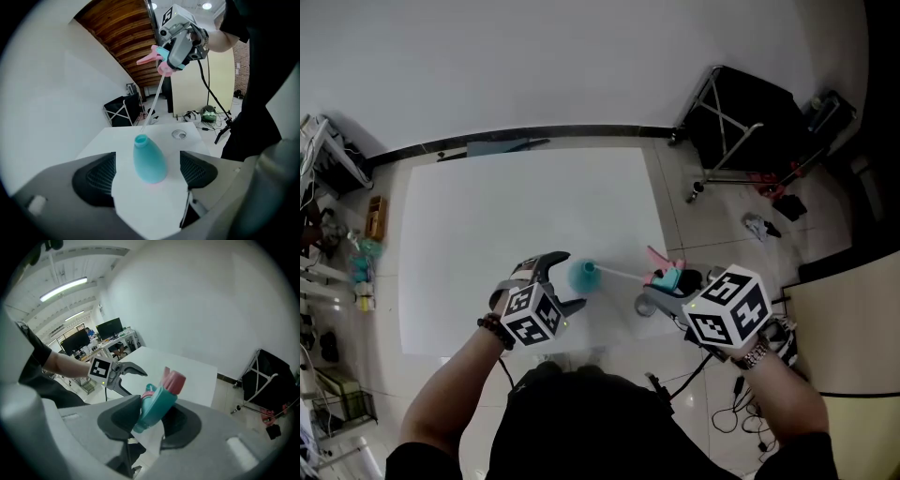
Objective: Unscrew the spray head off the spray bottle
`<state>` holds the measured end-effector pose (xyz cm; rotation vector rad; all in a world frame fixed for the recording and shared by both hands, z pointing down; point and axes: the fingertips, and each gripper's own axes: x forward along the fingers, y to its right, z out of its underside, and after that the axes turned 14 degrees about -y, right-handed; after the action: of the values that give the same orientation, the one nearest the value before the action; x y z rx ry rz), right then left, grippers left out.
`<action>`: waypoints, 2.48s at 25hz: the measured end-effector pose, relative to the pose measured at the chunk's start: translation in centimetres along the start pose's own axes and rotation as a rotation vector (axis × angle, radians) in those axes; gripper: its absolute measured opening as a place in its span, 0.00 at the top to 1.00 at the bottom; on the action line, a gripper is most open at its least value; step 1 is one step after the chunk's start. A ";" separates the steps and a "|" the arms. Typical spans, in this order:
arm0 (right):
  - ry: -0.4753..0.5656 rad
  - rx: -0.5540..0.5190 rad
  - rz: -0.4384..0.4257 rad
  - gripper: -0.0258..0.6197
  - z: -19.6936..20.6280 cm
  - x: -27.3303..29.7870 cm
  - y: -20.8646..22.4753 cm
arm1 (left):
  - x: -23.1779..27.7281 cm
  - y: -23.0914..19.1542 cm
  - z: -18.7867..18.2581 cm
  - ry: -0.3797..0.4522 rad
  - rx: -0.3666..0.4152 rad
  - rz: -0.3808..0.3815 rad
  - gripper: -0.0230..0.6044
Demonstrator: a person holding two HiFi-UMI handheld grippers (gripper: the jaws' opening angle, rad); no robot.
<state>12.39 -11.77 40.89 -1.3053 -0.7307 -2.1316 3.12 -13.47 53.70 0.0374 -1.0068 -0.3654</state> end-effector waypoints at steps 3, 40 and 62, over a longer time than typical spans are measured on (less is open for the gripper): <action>-0.016 -0.021 0.018 0.78 -0.1 0.2 -0.2 | 1.5 0.2 1.1 -0.022 -0.004 0.026 0.25; -0.174 -0.179 0.117 0.78 -2.0 2.0 -1.3 | 9.9 1.1 3.0 -0.052 -0.020 0.161 0.31; -0.144 -0.203 0.093 0.78 -1.8 2.9 -1.5 | 4.8 0.2 2.0 -0.159 0.175 0.021 0.35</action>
<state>9.17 -12.37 42.55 -1.5811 -0.5085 -2.0963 3.78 -14.56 58.76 0.1579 -1.1939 -0.2629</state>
